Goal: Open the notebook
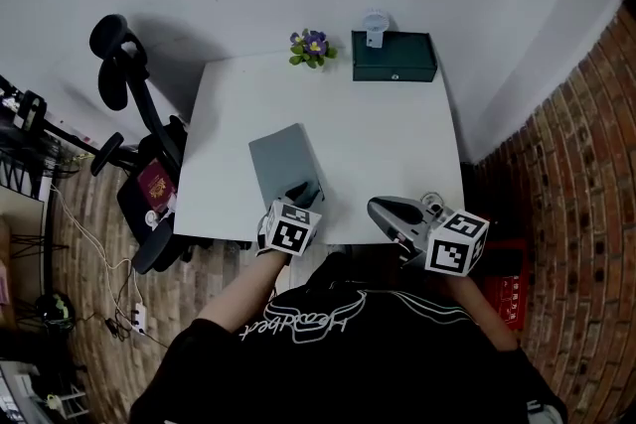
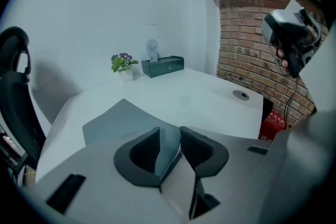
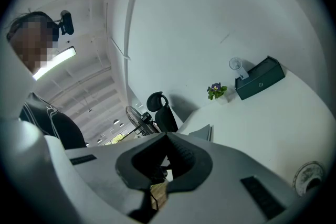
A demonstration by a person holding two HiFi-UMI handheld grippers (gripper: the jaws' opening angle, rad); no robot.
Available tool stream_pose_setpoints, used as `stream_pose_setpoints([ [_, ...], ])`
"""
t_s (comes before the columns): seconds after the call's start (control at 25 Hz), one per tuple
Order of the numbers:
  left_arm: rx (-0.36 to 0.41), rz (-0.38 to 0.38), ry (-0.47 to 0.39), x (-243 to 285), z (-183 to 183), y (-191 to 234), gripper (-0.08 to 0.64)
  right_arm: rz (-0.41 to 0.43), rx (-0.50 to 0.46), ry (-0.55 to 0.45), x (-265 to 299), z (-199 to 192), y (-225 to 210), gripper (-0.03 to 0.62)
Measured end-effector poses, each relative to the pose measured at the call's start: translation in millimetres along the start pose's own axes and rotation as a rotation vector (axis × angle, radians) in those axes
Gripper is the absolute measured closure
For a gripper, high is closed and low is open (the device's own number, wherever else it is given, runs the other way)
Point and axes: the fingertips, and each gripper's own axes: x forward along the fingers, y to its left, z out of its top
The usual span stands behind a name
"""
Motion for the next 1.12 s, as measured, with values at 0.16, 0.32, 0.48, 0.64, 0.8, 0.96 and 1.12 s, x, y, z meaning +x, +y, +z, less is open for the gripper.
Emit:
stream_pose_setpoints([
  [0.16,-0.005,0.015,-0.02,-7.4,5.5,-3.3,0.468,0.011,0.003,0.003,-3.7,-2.7,3.8,0.591],
  [0.32,-0.008,0.042,-0.023,-15.6,7.8,-3.8,0.499,0.02,-0.013,0.007,-9.3,-3.0,8.0,0.591],
  [0.48,-0.001,0.078,-0.031,-24.6,9.7,-0.9,0.506,0.031,-0.026,0.005,-13.6,-1.3,11.1,0.591],
  [0.64,-0.012,0.107,-0.051,-37.7,11.6,3.0,0.513,0.046,-0.036,0.017,-13.3,-3.8,18.4,0.591],
  [0.8,-0.039,0.139,-0.071,-52.3,13.6,9.6,0.517,0.074,-0.048,0.036,-8.5,-8.5,26.4,0.591],
  [0.96,-0.073,0.172,-0.102,-69.0,16.0,18.1,0.518,0.092,-0.065,0.064,-3.0,-14.0,34.5,0.591],
  [1.12,-0.089,0.207,-0.125,-86.3,14.4,27.6,0.518,0.121,-0.059,0.081,1.4,-19.0,44.1,0.591],
])
